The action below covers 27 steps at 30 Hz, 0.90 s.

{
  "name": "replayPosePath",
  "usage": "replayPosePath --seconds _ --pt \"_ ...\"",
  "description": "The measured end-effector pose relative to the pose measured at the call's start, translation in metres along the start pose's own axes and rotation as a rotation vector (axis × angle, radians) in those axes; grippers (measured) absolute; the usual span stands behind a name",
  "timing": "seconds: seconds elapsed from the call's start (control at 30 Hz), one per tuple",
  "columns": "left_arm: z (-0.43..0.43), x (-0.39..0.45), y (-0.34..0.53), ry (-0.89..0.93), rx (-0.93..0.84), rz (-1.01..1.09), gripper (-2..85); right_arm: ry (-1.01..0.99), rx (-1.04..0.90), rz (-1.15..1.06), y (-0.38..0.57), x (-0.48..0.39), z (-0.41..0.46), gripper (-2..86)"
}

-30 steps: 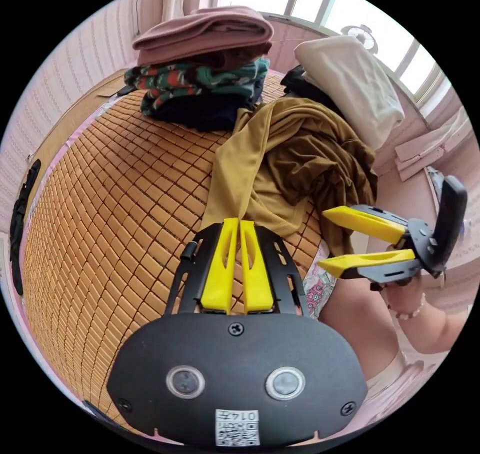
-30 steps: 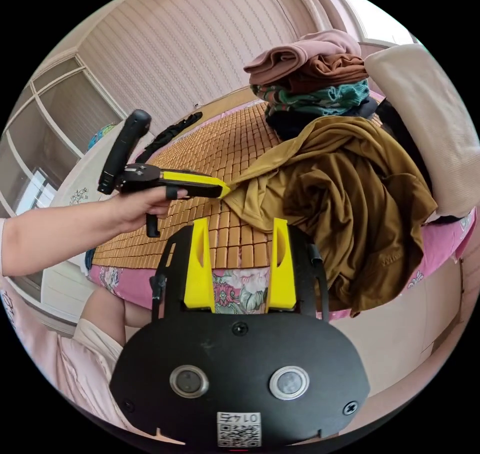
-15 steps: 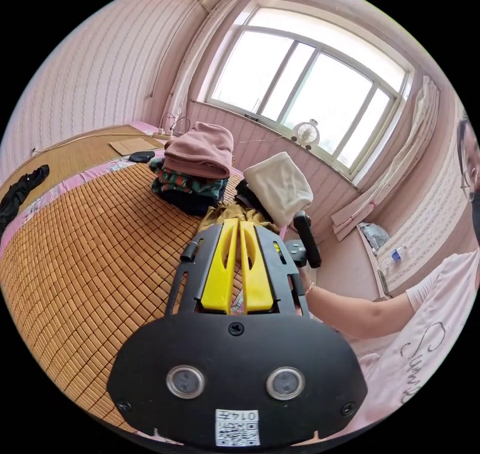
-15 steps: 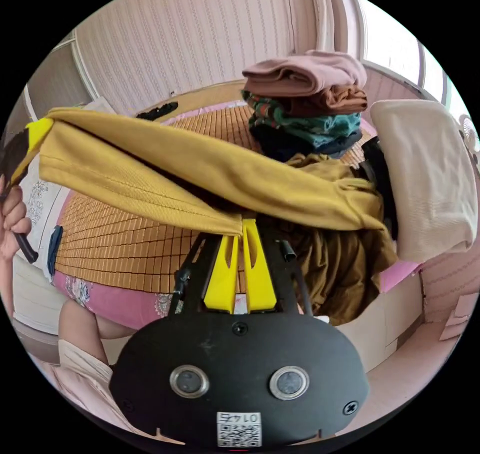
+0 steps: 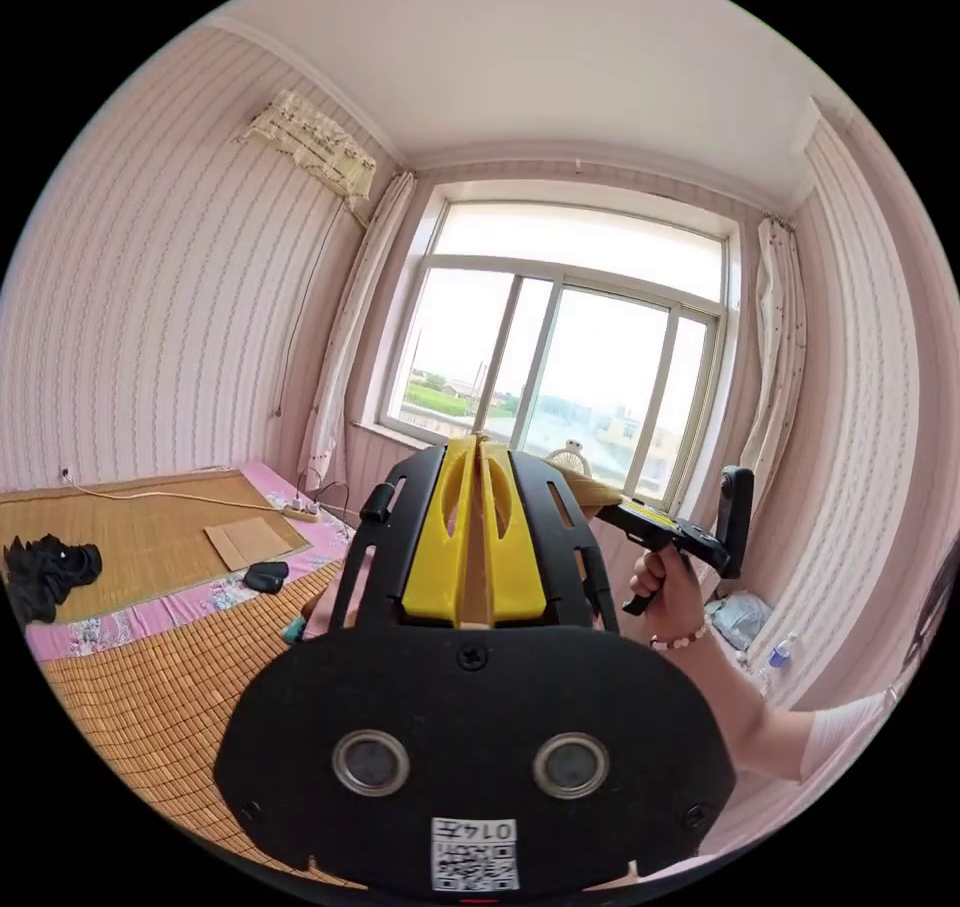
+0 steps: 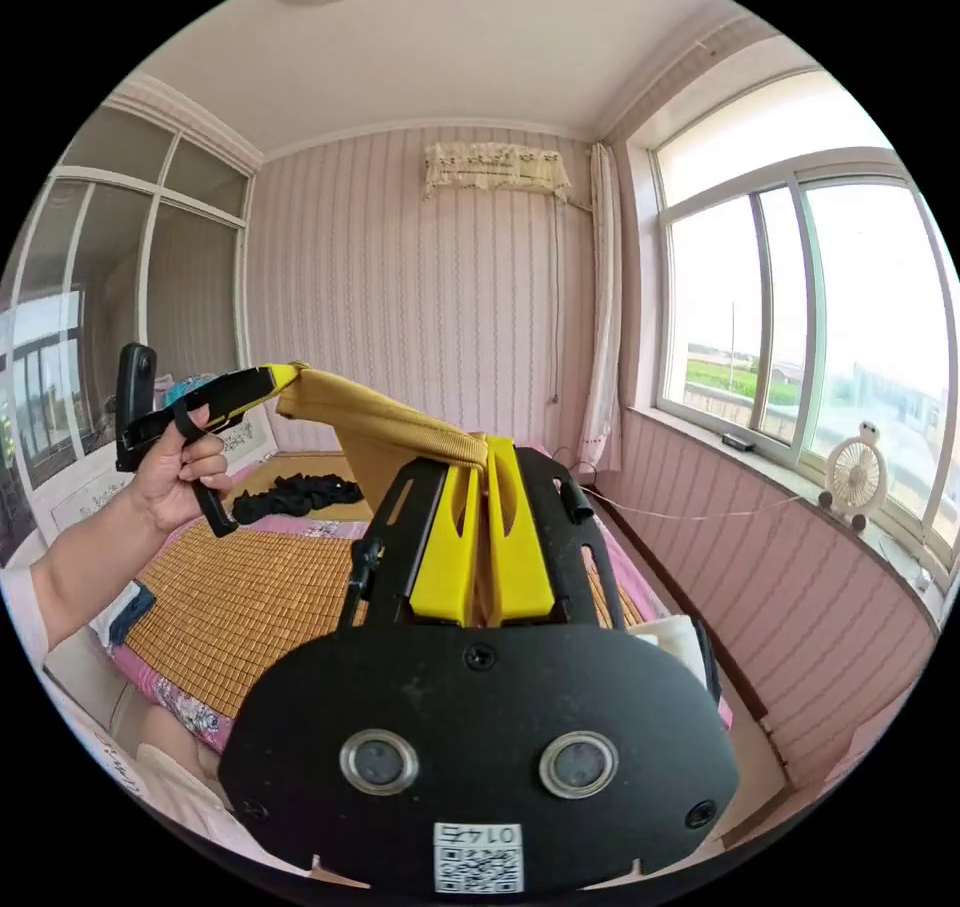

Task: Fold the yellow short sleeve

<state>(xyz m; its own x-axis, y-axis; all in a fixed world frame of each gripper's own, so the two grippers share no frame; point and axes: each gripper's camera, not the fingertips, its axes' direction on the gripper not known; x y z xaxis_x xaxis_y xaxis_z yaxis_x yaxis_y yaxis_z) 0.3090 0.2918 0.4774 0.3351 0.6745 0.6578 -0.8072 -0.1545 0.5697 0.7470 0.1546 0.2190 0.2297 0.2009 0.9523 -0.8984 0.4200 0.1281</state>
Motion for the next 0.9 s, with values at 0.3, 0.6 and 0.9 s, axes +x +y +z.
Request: replayPosePath --seconds 0.3,0.6,0.9 --pt "-0.247 -0.001 0.076 -0.133 0.033 0.068 -1.0 -0.149 -0.151 -0.437 -0.007 -0.161 0.020 -0.8" --pt "-0.397 -0.017 0.226 -0.402 -0.160 -0.076 -1.0 -0.605 -0.495 -0.544 0.097 -0.302 0.146 -0.7" --pt "-0.510 -0.026 0.464 -0.521 -0.213 -0.669 -1.0 -0.777 -1.072 -0.170 0.322 -0.345 0.278 0.9"
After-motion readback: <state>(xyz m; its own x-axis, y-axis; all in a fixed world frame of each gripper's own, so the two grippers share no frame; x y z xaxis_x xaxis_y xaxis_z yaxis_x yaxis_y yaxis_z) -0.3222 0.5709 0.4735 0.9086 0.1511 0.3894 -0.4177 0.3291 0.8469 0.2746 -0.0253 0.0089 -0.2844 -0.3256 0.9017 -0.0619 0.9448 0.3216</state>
